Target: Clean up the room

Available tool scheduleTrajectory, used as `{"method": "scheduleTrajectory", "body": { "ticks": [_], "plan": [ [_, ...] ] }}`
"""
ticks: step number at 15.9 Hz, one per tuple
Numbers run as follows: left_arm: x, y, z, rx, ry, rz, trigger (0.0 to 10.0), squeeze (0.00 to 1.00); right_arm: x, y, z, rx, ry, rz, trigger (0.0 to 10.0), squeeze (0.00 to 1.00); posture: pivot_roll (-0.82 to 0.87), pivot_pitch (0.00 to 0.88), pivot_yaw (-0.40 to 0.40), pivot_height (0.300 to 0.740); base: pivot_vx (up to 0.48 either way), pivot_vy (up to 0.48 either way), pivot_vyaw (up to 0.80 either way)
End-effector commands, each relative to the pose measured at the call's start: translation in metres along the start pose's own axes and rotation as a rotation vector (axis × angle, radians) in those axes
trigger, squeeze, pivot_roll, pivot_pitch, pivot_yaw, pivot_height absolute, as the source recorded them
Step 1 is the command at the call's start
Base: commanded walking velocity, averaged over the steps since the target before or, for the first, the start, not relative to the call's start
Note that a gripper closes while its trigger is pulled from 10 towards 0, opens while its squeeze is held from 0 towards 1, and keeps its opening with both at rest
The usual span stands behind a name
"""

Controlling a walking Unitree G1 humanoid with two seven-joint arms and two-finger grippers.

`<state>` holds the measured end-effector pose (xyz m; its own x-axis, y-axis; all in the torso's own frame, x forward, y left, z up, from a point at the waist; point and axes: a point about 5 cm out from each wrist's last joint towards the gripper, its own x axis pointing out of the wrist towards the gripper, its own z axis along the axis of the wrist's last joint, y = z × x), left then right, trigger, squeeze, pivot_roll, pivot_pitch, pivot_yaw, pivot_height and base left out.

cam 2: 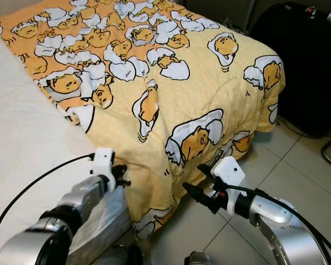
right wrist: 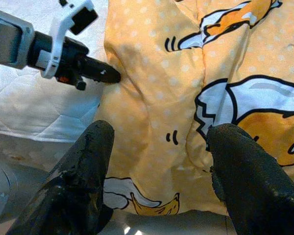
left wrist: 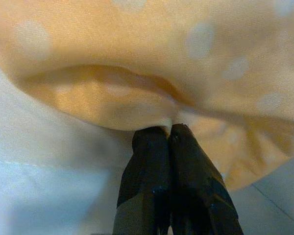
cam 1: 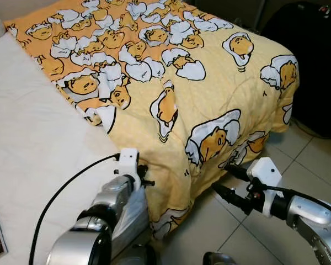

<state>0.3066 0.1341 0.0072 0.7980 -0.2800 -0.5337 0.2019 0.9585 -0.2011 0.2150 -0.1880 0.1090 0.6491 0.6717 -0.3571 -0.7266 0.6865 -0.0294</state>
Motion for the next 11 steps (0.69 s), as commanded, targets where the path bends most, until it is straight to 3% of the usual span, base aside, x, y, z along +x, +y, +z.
{"method": "scheduleTrajectory", "body": {
  "ticks": [1,3,5,6,8,11],
  "plan": [
    [-0.005,0.009,0.003,0.020,-0.028,-0.003,0.0,0.00,0.000,0.003,0.004,-0.014,-0.015,0.006,10.0,0.00,-0.07,0.124,0.104,0.740,0.000,0.000,0.00],
    [-0.035,0.018,-0.001,0.100,-0.094,-0.064,0.0,0.00,0.000,0.005,0.002,-0.007,-0.015,0.011,10.0,0.00,-0.06,0.117,0.095,0.740,0.000,0.000,0.00],
    [-0.051,0.020,-0.003,0.121,-0.108,-0.077,0.0,0.00,0.000,0.005,0.002,-0.004,-0.014,0.016,10.0,0.00,-0.06,0.114,0.088,0.740,0.000,0.000,0.00],
    [-0.067,0.019,-0.004,0.136,-0.120,-0.082,0.0,0.00,0.001,0.006,0.001,-0.007,-0.009,0.023,10.0,0.00,-0.06,0.113,0.084,0.740,0.000,0.000,0.00],
    [-0.097,0.009,-0.012,0.145,-0.118,-0.102,0.0,0.00,-0.001,0.003,0.001,-0.015,0.003,0.029,10.0,0.00,-0.06,0.106,0.051,0.740,0.000,0.000,0.00],
    [-0.116,-0.003,-0.028,0.142,-0.079,-0.100,0.0,0.00,-0.003,-0.002,0.003,-0.025,0.016,0.039,10.0,0.00,-0.07,0.111,0.024,0.740,0.000,0.000,0.00]
  ]
}}
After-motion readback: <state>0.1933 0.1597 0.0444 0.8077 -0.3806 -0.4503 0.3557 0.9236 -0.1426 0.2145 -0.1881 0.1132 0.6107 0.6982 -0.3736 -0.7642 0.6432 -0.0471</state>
